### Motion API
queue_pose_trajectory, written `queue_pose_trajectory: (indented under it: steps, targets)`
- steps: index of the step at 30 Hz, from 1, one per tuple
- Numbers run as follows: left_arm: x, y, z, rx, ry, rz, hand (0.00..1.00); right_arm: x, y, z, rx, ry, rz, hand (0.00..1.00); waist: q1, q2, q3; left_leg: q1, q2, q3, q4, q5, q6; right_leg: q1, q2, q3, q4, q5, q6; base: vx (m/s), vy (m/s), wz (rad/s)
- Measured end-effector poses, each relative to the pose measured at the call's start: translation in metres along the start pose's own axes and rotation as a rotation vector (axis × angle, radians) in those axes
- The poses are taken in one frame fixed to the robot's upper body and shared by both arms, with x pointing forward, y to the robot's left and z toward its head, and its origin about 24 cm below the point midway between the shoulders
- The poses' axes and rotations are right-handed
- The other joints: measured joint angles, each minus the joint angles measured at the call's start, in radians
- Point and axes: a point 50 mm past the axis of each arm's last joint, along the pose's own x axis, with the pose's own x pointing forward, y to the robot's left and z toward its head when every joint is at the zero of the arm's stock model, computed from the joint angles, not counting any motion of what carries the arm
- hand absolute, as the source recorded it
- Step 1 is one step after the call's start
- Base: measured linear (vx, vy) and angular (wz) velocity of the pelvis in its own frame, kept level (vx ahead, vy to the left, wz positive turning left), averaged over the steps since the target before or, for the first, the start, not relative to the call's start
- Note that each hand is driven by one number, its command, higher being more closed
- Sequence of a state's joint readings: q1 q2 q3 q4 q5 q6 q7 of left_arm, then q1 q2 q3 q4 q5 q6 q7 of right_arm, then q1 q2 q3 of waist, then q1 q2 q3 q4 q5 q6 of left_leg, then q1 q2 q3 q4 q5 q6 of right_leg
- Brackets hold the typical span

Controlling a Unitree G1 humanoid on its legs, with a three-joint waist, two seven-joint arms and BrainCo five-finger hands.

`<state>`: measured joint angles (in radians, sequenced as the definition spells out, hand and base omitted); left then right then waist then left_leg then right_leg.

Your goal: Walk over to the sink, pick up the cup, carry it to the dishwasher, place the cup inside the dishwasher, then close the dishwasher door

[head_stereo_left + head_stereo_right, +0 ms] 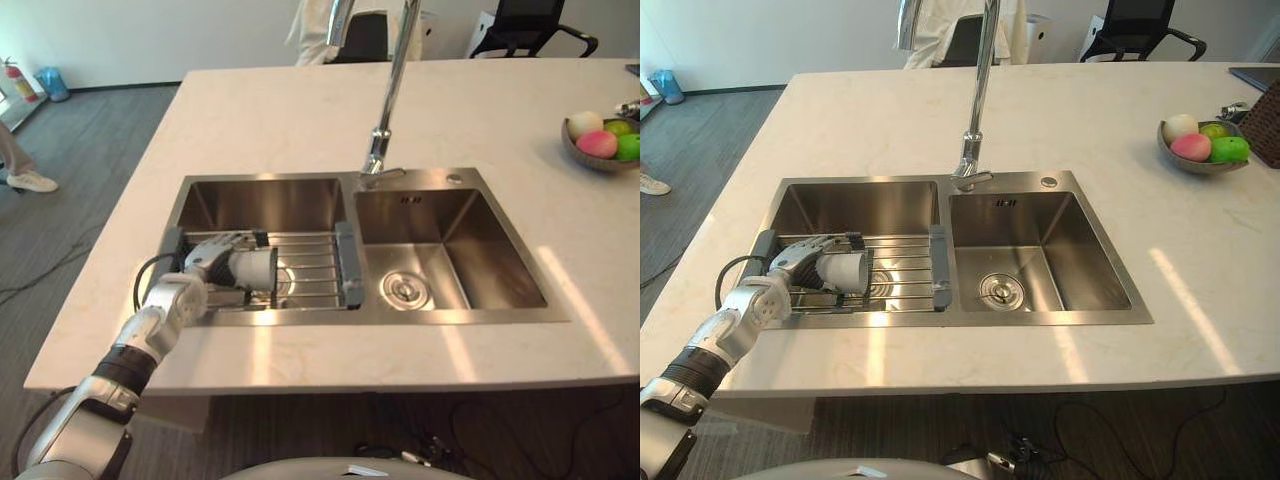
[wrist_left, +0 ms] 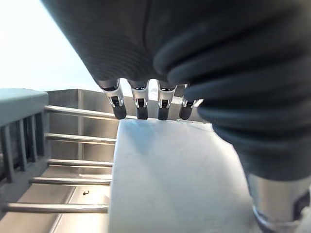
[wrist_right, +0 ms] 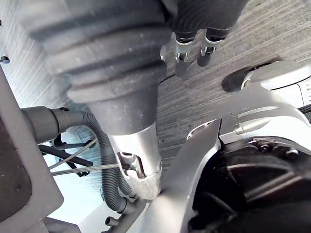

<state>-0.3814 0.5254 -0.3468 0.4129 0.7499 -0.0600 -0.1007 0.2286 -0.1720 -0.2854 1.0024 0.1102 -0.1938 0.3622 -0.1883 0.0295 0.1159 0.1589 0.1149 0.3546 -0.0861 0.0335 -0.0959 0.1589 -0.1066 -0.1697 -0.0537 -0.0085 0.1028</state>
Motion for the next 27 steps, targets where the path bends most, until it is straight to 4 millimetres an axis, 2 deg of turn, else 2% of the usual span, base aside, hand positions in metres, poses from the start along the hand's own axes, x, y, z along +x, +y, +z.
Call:
queue_pose_trajectory:
  steps: [10, 21, 27]
  targets:
    - [-0.004, -0.012, -0.002, 0.005, 0.013, -0.048, 0.0, 0.001, 0.0, 0.004, -0.041, -0.003, 0.006, 0.0, -0.006, 0.0, 0.0, 0.001, 0.0, 0.003, 0.0, 0.0, 0.0, 0.0, 0.0, 0.002, -0.001, 0.001, -0.001, 0.0, -0.001, 0.0]
    - [-0.005, -0.024, -0.016, 0.007, 0.073, -0.101, 0.0, 0.001, -0.003, 0.004, -0.054, 0.006, 0.004, 0.0, -0.011, 0.01, -0.023, 0.004, 0.0, 0.024, 0.0, -0.007, 0.0, -0.012, 0.001, 0.025, -0.003, 0.003, 0.0, -0.01, -0.01, -0.06]
    - [-0.005, -0.029, -0.022, 0.0, 0.102, -0.128, 0.0, 0.001, -0.003, 0.002, -0.054, 0.018, 0.005, 0.0, -0.02, 0.003, -0.035, 0.006, 0.0, 0.029, 0.0, -0.009, -0.002, -0.012, 0.001, 0.03, -0.004, 0.004, 0.0, 0.0, -0.003, -0.01]
